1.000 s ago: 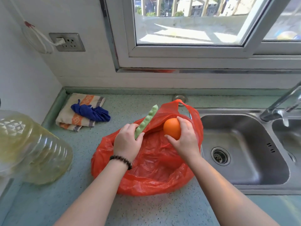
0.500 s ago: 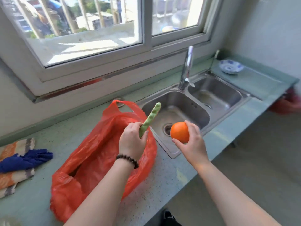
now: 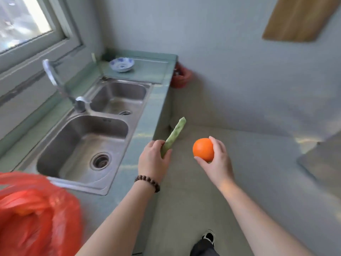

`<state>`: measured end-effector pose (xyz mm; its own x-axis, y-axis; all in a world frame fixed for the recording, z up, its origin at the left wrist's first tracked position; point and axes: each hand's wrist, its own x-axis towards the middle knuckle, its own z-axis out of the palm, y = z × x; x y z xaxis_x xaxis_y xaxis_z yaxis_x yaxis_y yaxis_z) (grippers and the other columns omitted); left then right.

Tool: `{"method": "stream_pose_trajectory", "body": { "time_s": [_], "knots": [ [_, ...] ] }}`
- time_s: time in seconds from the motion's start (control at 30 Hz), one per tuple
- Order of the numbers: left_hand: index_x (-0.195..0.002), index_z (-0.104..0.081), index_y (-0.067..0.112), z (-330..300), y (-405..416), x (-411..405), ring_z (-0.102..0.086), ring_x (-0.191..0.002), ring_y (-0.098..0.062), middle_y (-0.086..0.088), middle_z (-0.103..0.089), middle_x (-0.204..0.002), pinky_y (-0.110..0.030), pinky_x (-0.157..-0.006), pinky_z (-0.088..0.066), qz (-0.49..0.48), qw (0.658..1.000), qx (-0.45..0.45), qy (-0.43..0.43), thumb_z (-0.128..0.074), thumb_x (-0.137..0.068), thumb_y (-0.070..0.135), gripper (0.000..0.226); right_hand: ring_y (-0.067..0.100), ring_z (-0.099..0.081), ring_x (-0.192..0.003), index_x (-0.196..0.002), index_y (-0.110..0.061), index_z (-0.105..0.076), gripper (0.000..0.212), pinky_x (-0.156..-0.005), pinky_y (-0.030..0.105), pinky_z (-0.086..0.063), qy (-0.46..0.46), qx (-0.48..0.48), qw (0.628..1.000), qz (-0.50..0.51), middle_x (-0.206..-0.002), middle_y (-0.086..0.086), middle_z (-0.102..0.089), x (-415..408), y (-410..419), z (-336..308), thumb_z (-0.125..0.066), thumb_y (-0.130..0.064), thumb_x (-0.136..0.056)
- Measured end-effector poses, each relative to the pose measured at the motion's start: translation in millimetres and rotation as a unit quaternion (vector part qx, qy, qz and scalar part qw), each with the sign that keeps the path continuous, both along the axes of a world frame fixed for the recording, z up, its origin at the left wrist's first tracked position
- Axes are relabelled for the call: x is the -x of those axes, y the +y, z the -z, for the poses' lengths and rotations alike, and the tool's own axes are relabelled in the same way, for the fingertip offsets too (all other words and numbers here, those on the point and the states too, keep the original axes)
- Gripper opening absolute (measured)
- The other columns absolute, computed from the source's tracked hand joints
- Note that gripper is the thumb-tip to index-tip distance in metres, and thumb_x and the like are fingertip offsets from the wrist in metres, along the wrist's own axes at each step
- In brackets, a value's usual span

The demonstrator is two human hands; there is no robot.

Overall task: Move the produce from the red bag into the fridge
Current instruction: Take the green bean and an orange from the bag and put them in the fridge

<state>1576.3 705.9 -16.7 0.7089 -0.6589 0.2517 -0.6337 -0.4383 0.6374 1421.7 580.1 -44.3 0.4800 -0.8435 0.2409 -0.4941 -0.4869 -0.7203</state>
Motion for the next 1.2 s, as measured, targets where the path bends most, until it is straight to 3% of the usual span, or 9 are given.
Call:
{"method": "stream_pose_trajectory", "body": {
  "time_s": [0.23,0.6,0.9,1.07,1.2],
  "knots": [
    [-0.098,-0.061,0.016,-6.6,-128.7,66.5,-0.056,-0.077,-0.019,0.003,-0.058,-0.089,-0.026,-0.063,-0.039,0.133,0.991,0.002,-0.018,-0.064,-0.082,0.030,0.021,0.026,-0.048,-0.120,-0.135,-0.012,-0.042,0.081,-0.093,0.026,-0.037,-0.015,0.026,0.990,0.139,-0.132,0.010,-0.046,88.8,-90.3,-7.5,-0.082,-0.027,-0.067],
    [-0.103,-0.061,0.017,-38.8,-383.3,209.0,-0.057,-0.081,-0.021,0.002,-0.058,-0.092,-0.025,-0.066,-0.039,0.271,0.961,0.040,-0.028,-0.062,-0.084,0.029,0.023,0.026,-0.047,-0.121,-0.135,-0.015,-0.041,0.080,-0.093,0.028,-0.038,-0.043,0.066,0.956,0.284,-0.135,0.008,-0.044,252.3,-296.4,-41.4,-0.081,-0.027,-0.068],
    [-0.106,-0.061,0.015,-50.0,-521.8,339.5,-0.057,-0.080,-0.019,0.002,-0.060,-0.094,-0.024,-0.065,-0.038,0.409,0.911,0.054,-0.024,-0.064,-0.084,0.030,0.026,0.025,-0.048,-0.118,-0.135,-0.017,-0.041,0.079,-0.089,0.025,-0.038,-0.055,0.073,0.905,0.416,-0.134,0.007,-0.042,378.1,-371.3,-50.3,-0.080,-0.029,-0.068],
    [-0.107,-0.061,0.015,-50.0,-585.7,389.8,-0.048,-0.071,-0.012,0.001,-0.059,-0.093,-0.024,-0.064,-0.038,0.452,0.890,0.056,-0.010,-0.064,-0.084,0.030,0.027,0.023,-0.046,-0.118,-0.137,-0.020,-0.037,0.079,-0.089,0.026,-0.040,-0.049,0.071,0.883,0.461,-0.136,0.004,-0.039,429.6,-408.2,-50.4,-0.078,-0.032,-0.071],
    [-0.105,-0.061,0.014,-53.6,-646.7,425.1,-0.055,-0.073,-0.019,0.000,-0.059,-0.093,-0.027,-0.063,-0.044,0.482,0.874,0.059,0.003,-0.064,-0.084,0.028,0.025,0.023,-0.047,-0.116,-0.138,-0.024,-0.035,0.080,-0.086,0.028,-0.041,-0.045,0.070,0.866,0.492,-0.137,0.003,-0.038,465.2,-457.8,-52.7,-0.078,-0.035,-0.071]
  ]
}}
